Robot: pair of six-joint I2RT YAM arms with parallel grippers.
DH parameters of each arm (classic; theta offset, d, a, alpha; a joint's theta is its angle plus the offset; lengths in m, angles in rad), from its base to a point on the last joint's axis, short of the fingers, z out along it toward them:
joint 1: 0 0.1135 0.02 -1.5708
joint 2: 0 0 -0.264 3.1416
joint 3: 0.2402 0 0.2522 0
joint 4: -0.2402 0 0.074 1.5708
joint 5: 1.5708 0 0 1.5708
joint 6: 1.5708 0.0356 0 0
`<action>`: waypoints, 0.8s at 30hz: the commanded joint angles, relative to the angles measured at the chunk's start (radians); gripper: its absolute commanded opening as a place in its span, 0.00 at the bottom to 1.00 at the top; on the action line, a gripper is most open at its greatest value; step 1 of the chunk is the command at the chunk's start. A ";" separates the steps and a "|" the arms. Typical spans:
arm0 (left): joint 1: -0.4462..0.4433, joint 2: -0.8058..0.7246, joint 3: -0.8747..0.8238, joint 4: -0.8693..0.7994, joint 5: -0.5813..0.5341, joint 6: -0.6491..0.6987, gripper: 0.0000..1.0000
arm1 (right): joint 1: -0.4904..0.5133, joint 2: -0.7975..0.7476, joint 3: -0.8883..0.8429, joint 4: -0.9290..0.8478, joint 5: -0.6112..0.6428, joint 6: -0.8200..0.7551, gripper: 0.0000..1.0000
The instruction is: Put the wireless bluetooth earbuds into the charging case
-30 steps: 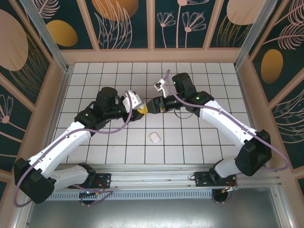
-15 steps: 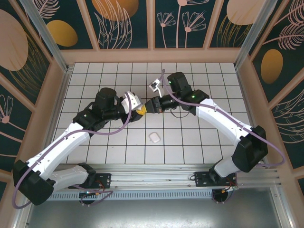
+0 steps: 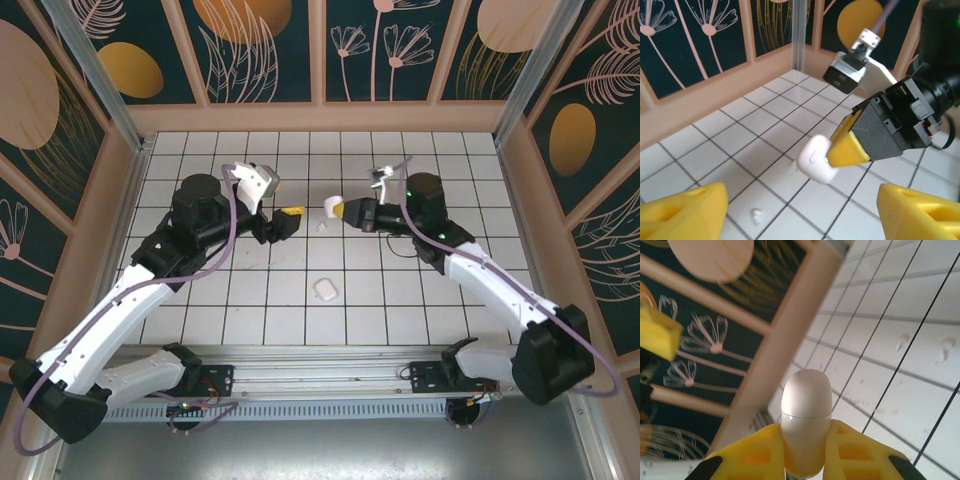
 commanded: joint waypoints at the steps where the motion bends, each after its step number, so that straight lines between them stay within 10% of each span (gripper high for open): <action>1: 0.020 0.049 -0.019 0.193 0.147 -0.333 0.77 | -0.005 -0.074 -0.061 0.293 0.055 0.119 0.08; 9: 0.021 0.117 -0.214 0.766 0.306 -0.735 0.71 | -0.003 -0.095 -0.124 0.509 0.020 0.197 0.08; 24: 0.020 0.214 -0.253 0.987 0.355 -0.904 0.64 | 0.088 -0.045 -0.070 0.564 -0.021 0.177 0.08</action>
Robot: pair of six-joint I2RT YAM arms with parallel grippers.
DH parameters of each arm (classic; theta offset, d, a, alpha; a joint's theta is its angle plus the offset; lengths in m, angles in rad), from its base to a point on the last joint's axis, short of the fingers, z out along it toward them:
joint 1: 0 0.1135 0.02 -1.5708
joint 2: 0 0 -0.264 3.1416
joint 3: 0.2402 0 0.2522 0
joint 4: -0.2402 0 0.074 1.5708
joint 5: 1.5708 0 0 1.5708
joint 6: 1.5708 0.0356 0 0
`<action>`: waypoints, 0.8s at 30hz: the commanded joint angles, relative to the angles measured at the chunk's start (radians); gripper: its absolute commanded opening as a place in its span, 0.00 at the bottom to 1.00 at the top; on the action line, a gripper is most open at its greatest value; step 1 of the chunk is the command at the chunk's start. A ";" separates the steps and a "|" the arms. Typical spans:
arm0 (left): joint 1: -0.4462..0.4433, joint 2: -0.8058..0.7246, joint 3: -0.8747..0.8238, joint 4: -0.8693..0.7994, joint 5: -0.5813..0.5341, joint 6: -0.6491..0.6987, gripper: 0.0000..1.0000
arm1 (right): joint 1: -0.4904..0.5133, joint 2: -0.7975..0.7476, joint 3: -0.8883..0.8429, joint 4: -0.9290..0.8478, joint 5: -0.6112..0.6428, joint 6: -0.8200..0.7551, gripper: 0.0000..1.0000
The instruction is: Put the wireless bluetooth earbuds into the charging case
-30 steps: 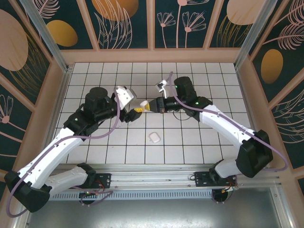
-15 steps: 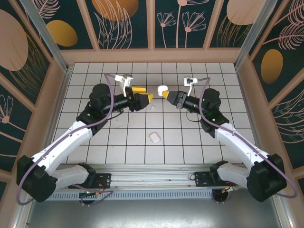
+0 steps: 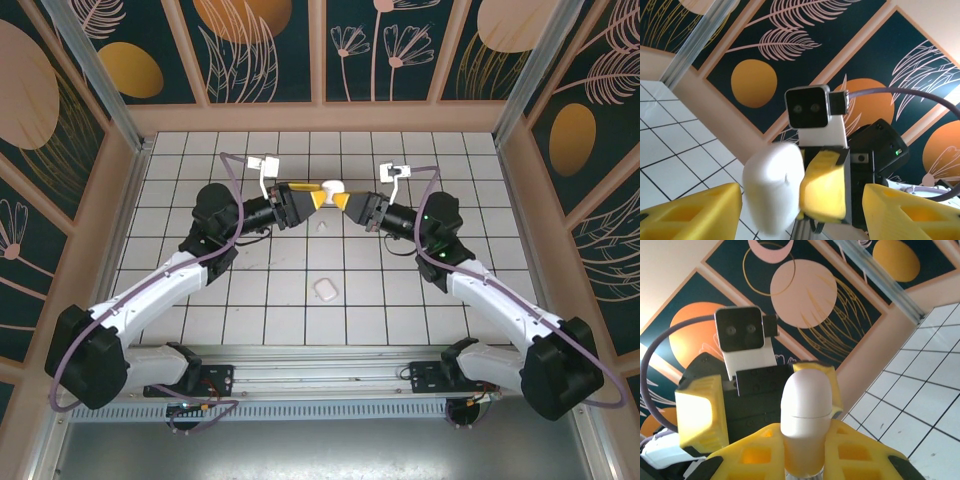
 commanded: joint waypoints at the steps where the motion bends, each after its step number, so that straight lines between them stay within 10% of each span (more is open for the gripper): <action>1: 0.003 0.022 -0.018 0.126 0.027 -0.070 0.63 | 0.031 0.014 0.050 0.064 -0.028 -0.019 0.08; 13: 0.003 0.022 -0.041 0.147 0.045 -0.094 0.48 | 0.046 0.020 0.060 0.069 -0.027 -0.020 0.08; 19: 0.004 0.014 -0.036 0.136 0.079 -0.051 0.18 | 0.046 0.020 0.075 0.002 -0.032 -0.052 0.11; 24: 0.003 -0.032 -0.039 0.043 0.052 0.062 0.13 | 0.046 -0.004 0.141 -0.218 -0.025 -0.170 0.32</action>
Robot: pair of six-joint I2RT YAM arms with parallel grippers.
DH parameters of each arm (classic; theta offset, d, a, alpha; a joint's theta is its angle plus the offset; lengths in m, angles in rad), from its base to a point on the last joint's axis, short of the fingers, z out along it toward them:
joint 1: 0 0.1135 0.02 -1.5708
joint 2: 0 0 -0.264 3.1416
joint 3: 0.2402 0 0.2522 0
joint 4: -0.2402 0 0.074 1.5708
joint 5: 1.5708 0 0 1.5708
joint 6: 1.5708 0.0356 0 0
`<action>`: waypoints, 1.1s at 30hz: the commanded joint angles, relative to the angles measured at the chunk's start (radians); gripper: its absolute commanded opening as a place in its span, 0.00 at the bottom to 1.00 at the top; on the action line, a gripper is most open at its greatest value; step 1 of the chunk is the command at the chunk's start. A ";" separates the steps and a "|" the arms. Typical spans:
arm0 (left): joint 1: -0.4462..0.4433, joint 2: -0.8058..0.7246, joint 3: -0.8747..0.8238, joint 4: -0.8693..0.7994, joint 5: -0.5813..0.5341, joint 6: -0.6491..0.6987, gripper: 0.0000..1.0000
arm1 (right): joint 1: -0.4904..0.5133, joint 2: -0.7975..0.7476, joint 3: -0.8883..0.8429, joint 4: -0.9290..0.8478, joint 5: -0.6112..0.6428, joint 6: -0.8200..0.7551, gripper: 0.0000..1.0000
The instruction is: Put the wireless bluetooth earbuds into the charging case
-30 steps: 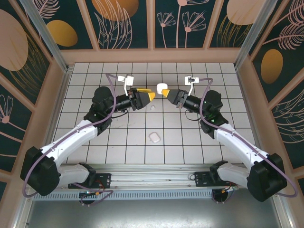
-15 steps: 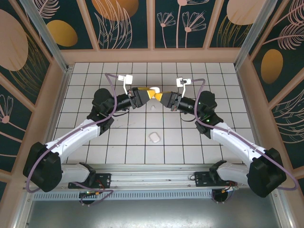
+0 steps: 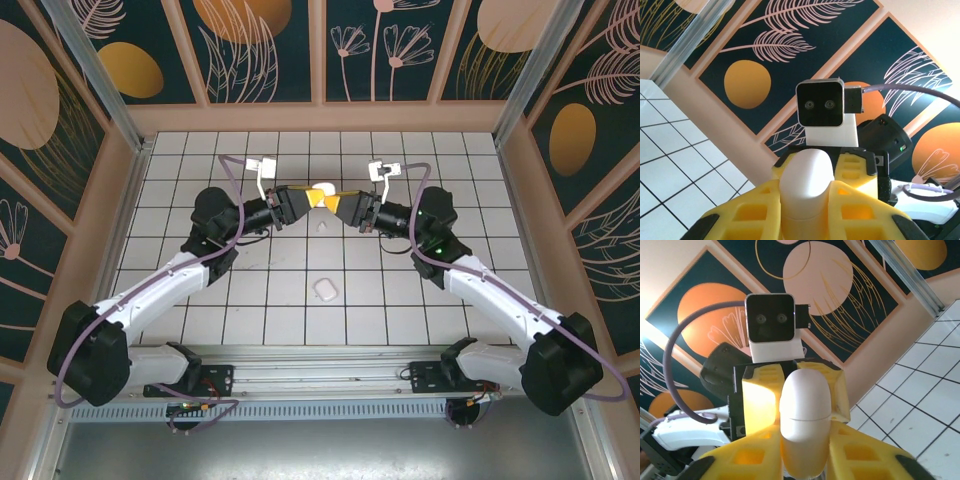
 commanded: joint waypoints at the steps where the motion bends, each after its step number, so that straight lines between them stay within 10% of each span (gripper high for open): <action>1: -0.011 -0.052 -0.001 -0.061 0.016 0.124 0.12 | 0.008 -0.035 0.086 -0.196 0.018 -0.135 0.39; 5: -0.011 -0.099 0.034 -0.258 -0.004 0.310 0.10 | -0.004 -0.084 0.203 -0.512 0.019 -0.336 0.63; 12: -0.010 -0.137 0.141 -0.645 -0.057 0.684 0.11 | -0.007 -0.061 0.463 -1.040 0.031 -0.634 0.63; 33: -0.010 -0.207 0.103 -0.689 0.158 0.962 0.02 | 0.107 -0.008 0.446 -1.095 0.028 -0.822 0.44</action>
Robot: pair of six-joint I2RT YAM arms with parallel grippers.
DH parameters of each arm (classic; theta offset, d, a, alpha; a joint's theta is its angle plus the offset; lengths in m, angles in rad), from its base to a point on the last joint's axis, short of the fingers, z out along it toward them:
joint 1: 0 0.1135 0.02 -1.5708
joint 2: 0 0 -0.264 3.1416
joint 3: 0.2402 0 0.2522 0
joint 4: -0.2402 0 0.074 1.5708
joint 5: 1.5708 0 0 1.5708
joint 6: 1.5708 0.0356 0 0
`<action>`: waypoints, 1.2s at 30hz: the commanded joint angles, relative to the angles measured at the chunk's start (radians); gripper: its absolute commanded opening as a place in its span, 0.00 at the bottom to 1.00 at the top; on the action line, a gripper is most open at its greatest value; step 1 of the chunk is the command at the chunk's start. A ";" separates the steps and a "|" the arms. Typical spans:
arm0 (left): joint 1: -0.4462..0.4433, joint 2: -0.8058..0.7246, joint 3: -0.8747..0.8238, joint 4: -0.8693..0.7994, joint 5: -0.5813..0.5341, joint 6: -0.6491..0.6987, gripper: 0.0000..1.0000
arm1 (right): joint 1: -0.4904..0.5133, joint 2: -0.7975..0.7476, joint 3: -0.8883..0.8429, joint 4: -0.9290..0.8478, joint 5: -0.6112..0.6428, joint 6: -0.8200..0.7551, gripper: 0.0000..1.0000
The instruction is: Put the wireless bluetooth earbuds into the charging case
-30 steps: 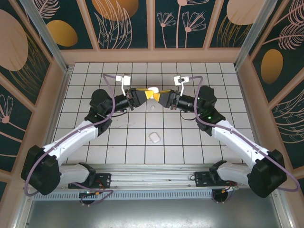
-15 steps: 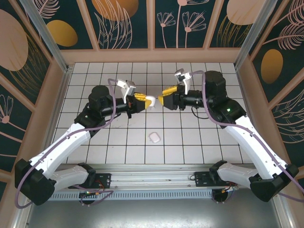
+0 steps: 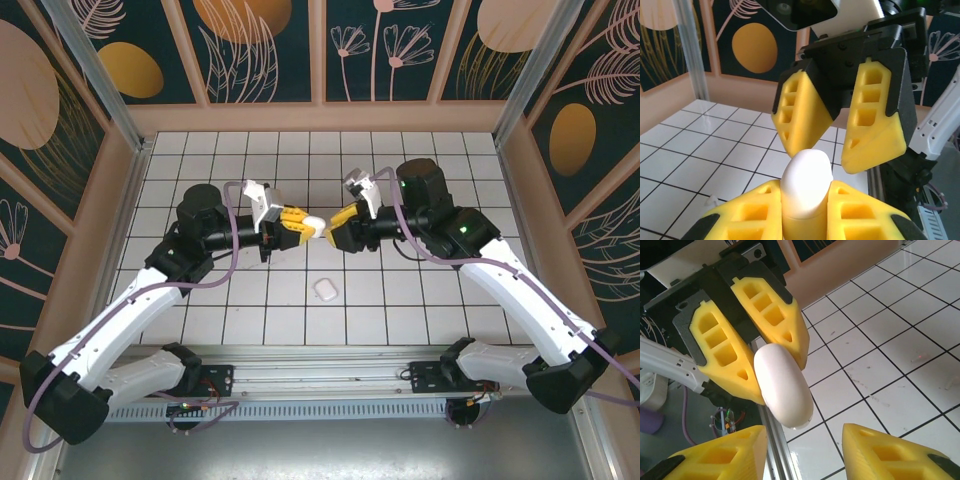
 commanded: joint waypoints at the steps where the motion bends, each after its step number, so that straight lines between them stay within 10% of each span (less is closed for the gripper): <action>1: -0.002 0.015 -0.004 0.014 0.067 0.019 0.02 | 0.010 -0.009 -0.019 0.045 -0.040 -0.020 0.44; 21: -0.001 0.052 0.017 0.042 0.131 -0.066 0.09 | 0.032 0.038 -0.038 0.114 -0.152 -0.009 0.13; 28: -0.002 0.048 0.030 0.015 0.124 -0.042 0.30 | 0.010 -0.010 -0.101 0.216 -0.154 0.023 0.05; 32: -0.002 0.024 0.032 -0.024 0.063 -0.021 0.60 | -0.020 -0.032 -0.119 0.224 -0.140 0.028 0.04; 36: -0.001 -0.041 -0.001 -0.049 -0.062 0.015 0.65 | -0.047 -0.043 -0.117 0.200 -0.139 0.016 0.04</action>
